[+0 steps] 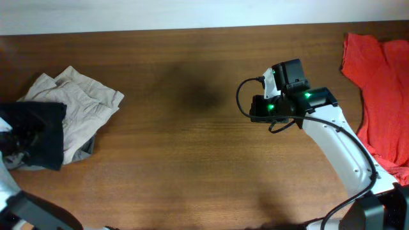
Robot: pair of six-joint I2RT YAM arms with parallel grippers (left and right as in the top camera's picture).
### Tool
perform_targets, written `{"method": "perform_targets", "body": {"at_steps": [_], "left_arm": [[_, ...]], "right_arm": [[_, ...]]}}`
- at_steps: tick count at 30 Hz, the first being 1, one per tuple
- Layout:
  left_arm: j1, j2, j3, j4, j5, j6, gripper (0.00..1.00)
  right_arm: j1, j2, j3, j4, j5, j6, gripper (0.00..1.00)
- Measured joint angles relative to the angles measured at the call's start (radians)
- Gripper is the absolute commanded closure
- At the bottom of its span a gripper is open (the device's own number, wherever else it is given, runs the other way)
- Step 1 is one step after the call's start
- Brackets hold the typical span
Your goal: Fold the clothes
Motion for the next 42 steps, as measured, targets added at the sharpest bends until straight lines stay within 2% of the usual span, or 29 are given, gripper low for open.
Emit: {"method": "perform_targets", "body": {"at_steps": [8,14,22,27,31,32,33,34,35,36,37,40,41,42], "left_arm": [[0.000,0.004,-0.001,-0.171,-0.014,0.023,0.01],[0.000,-0.067,-0.001,-0.176,-0.018,0.046,0.01],[0.000,-0.179,-0.001,-0.071,-0.133,0.056,0.01],[0.000,-0.163,-0.001,-0.122,-0.181,0.067,0.01],[0.000,-0.085,-0.001,-0.185,-0.201,0.066,0.02],[0.000,-0.058,-0.001,-0.183,-0.198,0.066,0.09],[0.000,-0.032,-0.001,-0.182,-0.190,0.064,0.21],[0.000,-0.008,-0.001,-0.179,-0.182,0.064,0.24],[0.000,0.017,-0.001,-0.175,-0.173,0.061,0.37],[0.000,0.038,-0.001,-0.167,-0.163,0.060,0.77],[0.000,0.054,-0.001,-0.163,-0.149,0.054,0.99],[0.000,0.072,-0.001,-0.159,-0.101,0.055,0.99],[0.000,0.072,-0.001,-0.157,-0.079,0.055,0.83],[0.000,0.072,-0.001,-0.153,-0.053,0.056,0.30]], "right_arm": [[0.000,0.000,0.000,0.000,0.000,0.000,0.96],[0.000,0.000,0.000,0.000,0.000,-0.001,0.96],[0.000,0.000,0.000,0.001,0.000,0.000,0.96],[0.000,0.000,0.000,0.009,0.000,0.000,0.96],[0.000,0.000,0.000,0.012,0.000,0.000,0.96],[0.000,0.000,0.000,0.012,0.000,0.000,0.96],[0.000,0.000,0.000,0.012,0.000,0.000,0.96],[0.000,0.000,0.000,0.012,0.000,0.000,0.96],[0.000,0.000,0.000,0.010,0.000,0.000,0.96],[0.000,0.000,0.000,0.008,0.000,0.000,0.96],[0.000,0.000,0.000,0.004,0.000,0.000,0.96],[0.000,0.000,0.000,-0.005,0.000,0.000,0.96],[0.000,0.000,0.000,-0.006,0.000,0.000,0.96],[0.000,0.000,0.000,-0.007,0.000,-0.001,0.96]]}}
